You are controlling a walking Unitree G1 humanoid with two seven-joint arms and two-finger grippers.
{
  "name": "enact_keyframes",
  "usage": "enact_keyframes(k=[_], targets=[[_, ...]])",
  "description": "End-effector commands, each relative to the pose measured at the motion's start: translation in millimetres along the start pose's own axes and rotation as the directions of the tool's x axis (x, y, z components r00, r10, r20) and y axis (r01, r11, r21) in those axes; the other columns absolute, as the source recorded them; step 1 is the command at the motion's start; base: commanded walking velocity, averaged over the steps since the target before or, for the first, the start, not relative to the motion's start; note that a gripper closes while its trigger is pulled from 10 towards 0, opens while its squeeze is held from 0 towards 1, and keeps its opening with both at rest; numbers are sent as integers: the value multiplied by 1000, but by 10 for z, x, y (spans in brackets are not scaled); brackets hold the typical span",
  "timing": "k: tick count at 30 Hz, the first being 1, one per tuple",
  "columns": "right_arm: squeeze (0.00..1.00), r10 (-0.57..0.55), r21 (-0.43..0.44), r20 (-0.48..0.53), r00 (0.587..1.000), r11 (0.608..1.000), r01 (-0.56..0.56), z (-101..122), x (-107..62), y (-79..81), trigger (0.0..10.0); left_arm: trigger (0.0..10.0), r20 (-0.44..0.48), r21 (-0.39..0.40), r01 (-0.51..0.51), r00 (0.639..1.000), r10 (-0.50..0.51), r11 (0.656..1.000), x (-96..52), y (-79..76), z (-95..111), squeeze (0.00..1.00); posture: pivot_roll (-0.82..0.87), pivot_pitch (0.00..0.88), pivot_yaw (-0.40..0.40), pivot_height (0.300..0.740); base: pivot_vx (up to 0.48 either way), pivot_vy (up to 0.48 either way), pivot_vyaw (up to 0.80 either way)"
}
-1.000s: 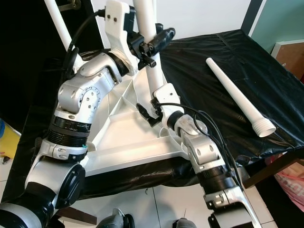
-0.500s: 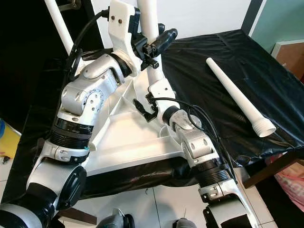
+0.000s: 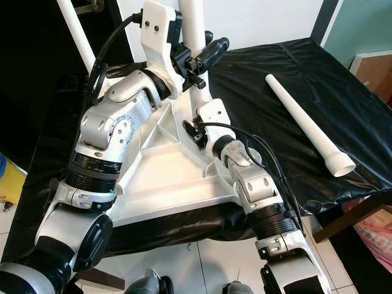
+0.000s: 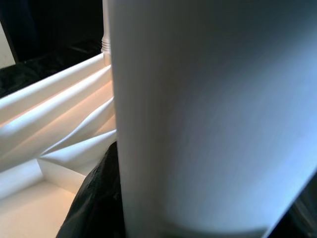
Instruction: Building children table
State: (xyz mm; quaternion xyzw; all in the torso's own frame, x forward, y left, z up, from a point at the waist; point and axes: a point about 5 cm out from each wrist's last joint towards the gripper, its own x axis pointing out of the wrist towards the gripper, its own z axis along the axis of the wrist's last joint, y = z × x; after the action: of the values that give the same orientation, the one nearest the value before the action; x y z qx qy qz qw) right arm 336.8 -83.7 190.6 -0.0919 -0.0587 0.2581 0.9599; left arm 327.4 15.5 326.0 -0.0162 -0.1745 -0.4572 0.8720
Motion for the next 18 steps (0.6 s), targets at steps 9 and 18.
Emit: enact_keyframes(k=[9, 18], targets=[[0, -135, 99, 5, 991, 986, 134, -28, -26, -36, 10000, 10000, 62, -34, 25, 998, -23, 999, -28, -58, 48, 1000, -60, 54, 48, 740, 0, 0, 0], [0, -275, 153, 10, 961, 951, 270, -46, -123, -202, 10000, 10000, 118, -59, -164, 978, 170, 985, -84, 166, 56, 0, -92, 50, 54, 740, 0, 0, 0]])
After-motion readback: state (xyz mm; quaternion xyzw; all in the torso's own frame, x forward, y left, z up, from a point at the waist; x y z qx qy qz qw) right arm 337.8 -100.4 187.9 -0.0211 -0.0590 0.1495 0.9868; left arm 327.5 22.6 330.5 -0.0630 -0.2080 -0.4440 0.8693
